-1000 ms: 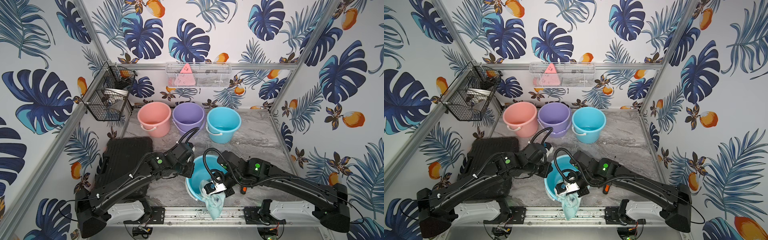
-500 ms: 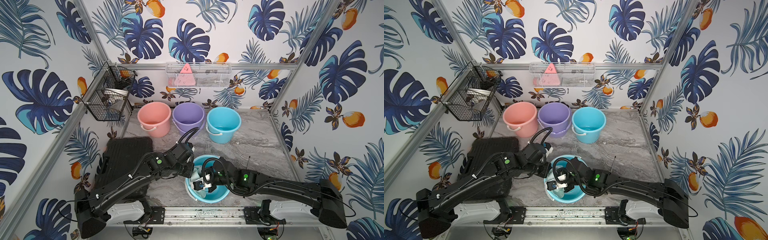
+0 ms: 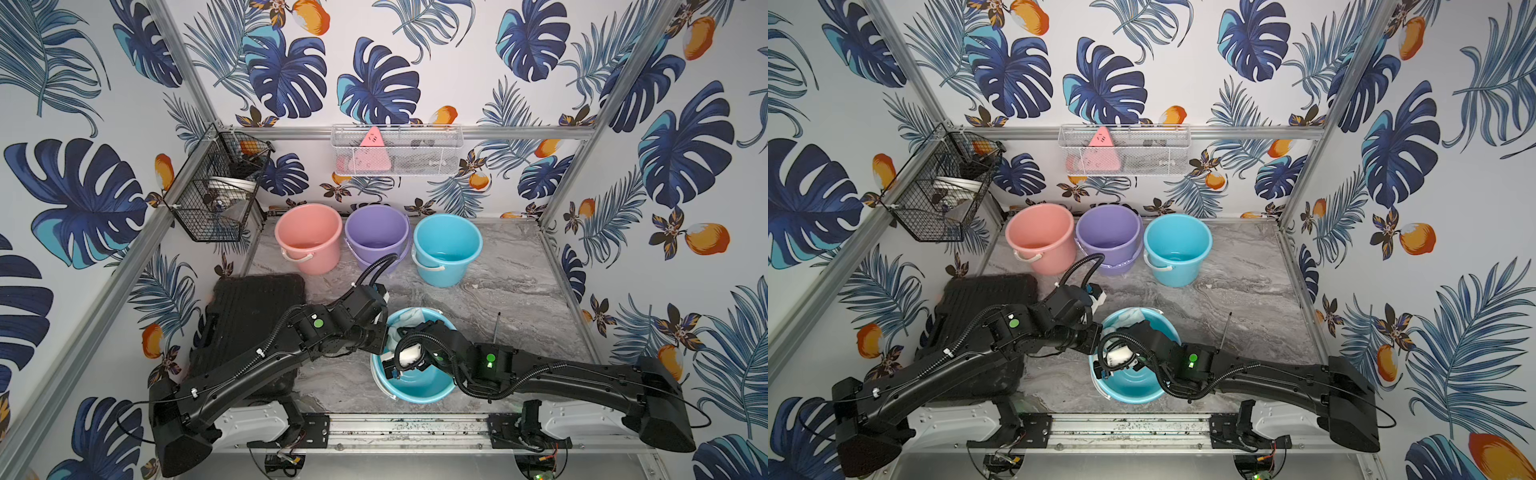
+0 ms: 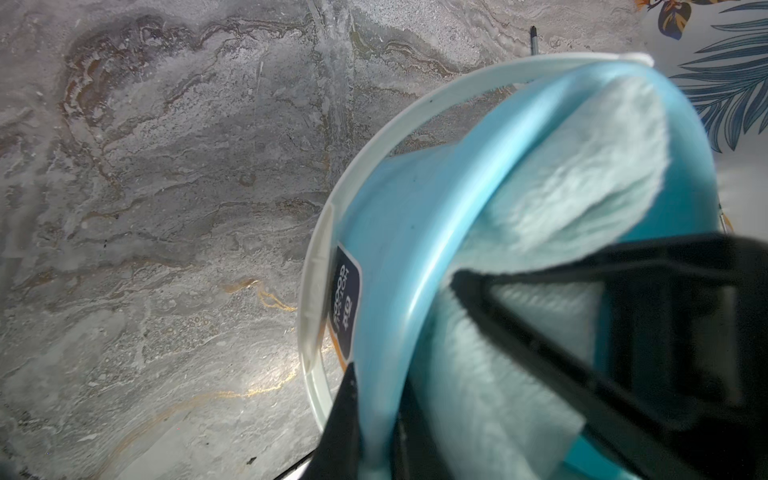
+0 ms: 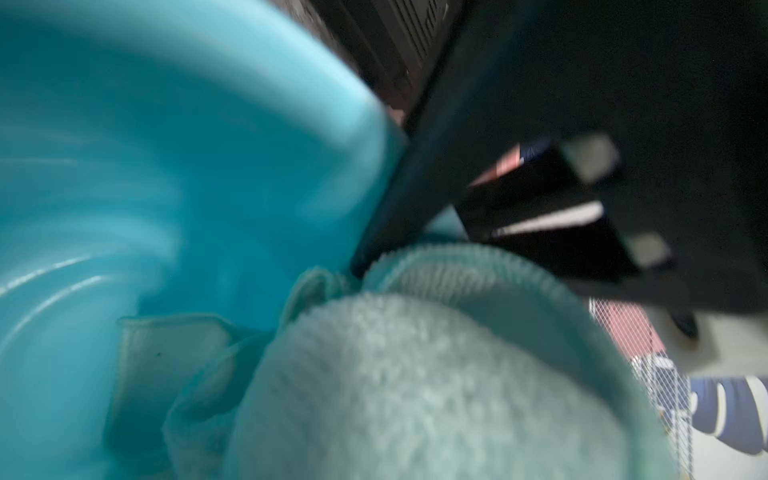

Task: Wipe the inside of the bucket with a cloth
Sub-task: Wipe the dirt from the bucket.

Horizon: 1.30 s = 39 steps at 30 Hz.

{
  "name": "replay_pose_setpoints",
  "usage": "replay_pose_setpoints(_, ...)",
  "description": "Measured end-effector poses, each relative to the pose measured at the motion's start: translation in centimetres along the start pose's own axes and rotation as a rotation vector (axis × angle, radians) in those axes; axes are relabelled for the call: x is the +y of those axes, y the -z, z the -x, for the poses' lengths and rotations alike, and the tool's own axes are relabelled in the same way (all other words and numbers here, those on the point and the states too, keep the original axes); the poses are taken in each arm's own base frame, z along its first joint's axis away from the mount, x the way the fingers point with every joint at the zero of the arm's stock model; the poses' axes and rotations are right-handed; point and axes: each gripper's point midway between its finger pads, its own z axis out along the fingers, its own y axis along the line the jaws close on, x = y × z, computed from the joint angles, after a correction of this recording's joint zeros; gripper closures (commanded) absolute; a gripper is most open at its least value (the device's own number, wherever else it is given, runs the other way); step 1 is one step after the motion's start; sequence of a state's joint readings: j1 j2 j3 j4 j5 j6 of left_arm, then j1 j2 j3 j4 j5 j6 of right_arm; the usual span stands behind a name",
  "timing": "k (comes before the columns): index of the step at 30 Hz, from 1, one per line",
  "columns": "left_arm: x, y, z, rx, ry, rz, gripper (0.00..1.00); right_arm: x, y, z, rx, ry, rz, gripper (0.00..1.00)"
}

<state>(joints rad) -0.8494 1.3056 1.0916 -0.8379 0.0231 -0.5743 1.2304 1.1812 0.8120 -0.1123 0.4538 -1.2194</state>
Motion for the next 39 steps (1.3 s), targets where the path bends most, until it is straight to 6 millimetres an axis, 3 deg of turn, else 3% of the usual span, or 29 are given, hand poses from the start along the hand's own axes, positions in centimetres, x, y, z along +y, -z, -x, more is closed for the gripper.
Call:
replay_pose_setpoints(4, 0.0, 0.0, 0.0, 0.001, 0.0, -0.001, 1.0, -0.6, 2.1, -1.7, 0.078, 0.006, 0.042, 1.0)
replay_pose_setpoints(10, 0.0, 0.1, -0.1, 0.002, 0.0, -0.002, 1.0, 2.2, 5.9, -4.0, 0.17, 0.019, 0.256, 1.0)
replay_pose_setpoints(17, -0.2, 0.0, -0.1, 0.008, -0.001, -0.011, 1.0, 6.1, 10.1, -3.9, 0.158, -0.081, 0.547, 1.0)
replay_pose_setpoints(22, -0.5, 0.1, -0.4, 0.024, -0.007, -0.022, 1.0, 8.2, 11.7, -1.7, 0.043, -0.198, 0.68, 1.0)
replay_pose_setpoints(30, -0.5, 0.3, -0.9, 0.04, -0.014, -0.029, 1.0, 10.9, 10.3, 3.2, -0.203, -0.375, 0.741, 1.0)
replay_pose_setpoints(36, -0.2, 0.5, -1.0, 0.041, -0.015, -0.018, 1.0, 10.6, 7.9, 6.7, -0.354, -0.499, 0.697, 1.0)
replay_pose_setpoints(39, -0.1, 0.7, -1.0, 0.037, -0.02, -0.016, 1.0, 9.2, 6.6, 8.3, -0.426, -0.548, 0.632, 1.0)
